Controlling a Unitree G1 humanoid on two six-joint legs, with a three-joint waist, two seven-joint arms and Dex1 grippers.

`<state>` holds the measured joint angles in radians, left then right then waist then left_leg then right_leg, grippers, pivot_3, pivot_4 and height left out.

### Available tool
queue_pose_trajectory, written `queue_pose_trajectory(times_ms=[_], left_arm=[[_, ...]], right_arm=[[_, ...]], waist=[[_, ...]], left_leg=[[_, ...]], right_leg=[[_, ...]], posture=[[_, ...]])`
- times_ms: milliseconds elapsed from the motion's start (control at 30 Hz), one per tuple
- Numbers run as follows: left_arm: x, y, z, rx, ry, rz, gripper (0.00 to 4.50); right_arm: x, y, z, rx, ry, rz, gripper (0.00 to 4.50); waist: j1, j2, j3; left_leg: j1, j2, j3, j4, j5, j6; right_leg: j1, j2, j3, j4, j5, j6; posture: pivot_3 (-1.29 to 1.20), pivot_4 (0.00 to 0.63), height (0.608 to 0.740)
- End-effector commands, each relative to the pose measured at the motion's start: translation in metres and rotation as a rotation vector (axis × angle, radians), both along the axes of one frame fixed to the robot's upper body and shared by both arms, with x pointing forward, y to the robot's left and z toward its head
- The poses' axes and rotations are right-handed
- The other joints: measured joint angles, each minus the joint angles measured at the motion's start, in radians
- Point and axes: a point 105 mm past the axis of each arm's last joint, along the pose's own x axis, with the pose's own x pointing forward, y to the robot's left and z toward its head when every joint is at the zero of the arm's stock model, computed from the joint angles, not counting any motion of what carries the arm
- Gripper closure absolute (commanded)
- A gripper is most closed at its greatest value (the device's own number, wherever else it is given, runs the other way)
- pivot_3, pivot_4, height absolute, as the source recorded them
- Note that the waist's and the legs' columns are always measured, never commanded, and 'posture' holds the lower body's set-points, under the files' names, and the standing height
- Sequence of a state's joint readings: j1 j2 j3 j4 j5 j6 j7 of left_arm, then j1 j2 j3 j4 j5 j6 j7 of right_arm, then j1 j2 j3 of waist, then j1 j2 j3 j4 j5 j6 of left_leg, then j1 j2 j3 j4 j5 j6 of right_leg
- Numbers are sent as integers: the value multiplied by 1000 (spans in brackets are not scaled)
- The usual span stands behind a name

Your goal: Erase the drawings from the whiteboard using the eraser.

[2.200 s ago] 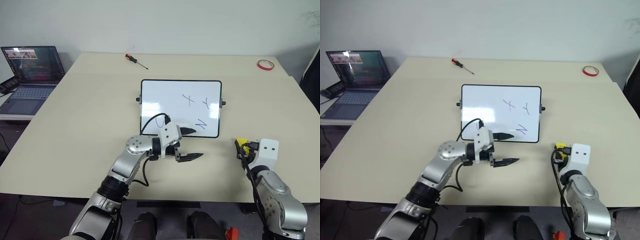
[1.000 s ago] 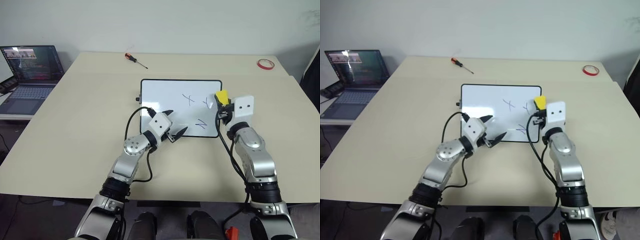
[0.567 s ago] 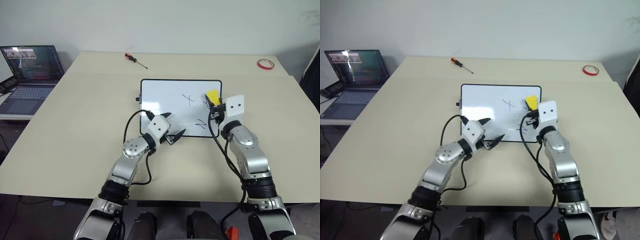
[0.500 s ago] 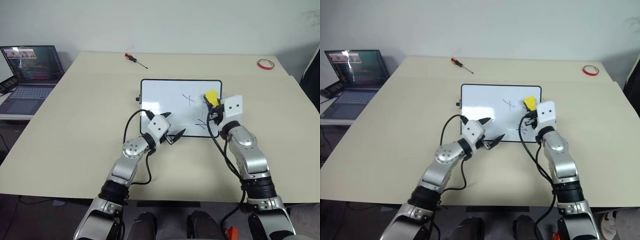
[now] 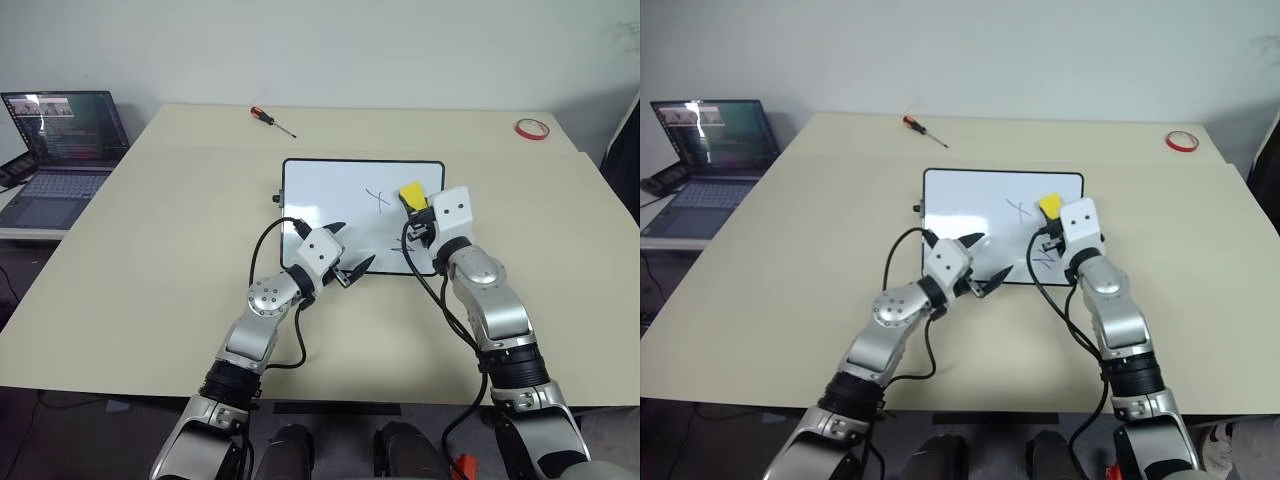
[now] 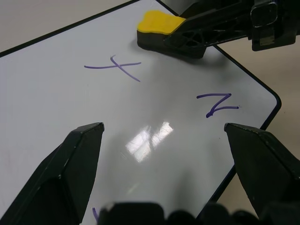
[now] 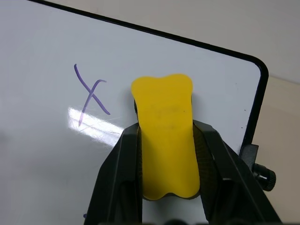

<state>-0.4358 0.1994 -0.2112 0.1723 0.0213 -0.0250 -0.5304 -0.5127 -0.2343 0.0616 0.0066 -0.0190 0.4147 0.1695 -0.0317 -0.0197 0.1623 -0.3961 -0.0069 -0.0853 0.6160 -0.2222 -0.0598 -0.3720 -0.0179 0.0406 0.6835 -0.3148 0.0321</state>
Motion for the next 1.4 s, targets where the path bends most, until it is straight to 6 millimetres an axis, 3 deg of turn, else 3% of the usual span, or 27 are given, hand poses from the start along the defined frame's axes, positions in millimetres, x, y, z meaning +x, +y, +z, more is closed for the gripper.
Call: queue_pose_trajectory(times_ms=[33, 533, 833, 1033, 1200, 1400], left_arm=[[-2, -3, 12, -11, -48, -5, 0], [-6, -1, 9, -17, -33, 3, 0], [-6, -3, 12, -19, -44, -5, 0], [-16, 1, 13, -20, -55, -12, 0], [-44, 15, 2, -70, -18, 28, 0], [-58, 38, -10, -81, 8, 159, 0]], right_arm=[[-6, -15, -10, -48, 64, -45, 3356], [-47, -39, -40, -98, 216, -84, 3356], [-45, -34, -18, -2, 124, -70, 3356], [-59, -27, 1, 23, -5, 41, 3356], [-92, -41, -4, 19, -40, 92, 3356], [-122, -64, -32, -97, 15, 105, 3356]], waist=[[1, 0, 0], [2, 0, 0], [0, 0, 0], [0, 0, 0], [0, 0, 0], [3, 0, 1]], left_leg=[[0, 0, 0, 1, 0, 0], [-1, -1, -4, 10, 0, 0], [0, -1, -3, 10, 0, 0], [-2, -1, -3, 10, 0, 0], [-3, 0, -3, 7, -1, 1], [-2, 0, -3, 9, -1, 2]], right_leg=[[0, 0, 0, 1, 0, 0], [3, 0, 0, 5, 0, 1], [2, 1, -1, 6, 0, 1], [1, 1, 0, 5, 0, 1], [1, 0, 1, 1, 0, 1], [3, 0, 1, -1, 0, 2]], posture=[[0, 150, 740], [0, 150, 740], [0, 150, 740], [0, 150, 740], [0, 150, 740], [0, 150, 740]])
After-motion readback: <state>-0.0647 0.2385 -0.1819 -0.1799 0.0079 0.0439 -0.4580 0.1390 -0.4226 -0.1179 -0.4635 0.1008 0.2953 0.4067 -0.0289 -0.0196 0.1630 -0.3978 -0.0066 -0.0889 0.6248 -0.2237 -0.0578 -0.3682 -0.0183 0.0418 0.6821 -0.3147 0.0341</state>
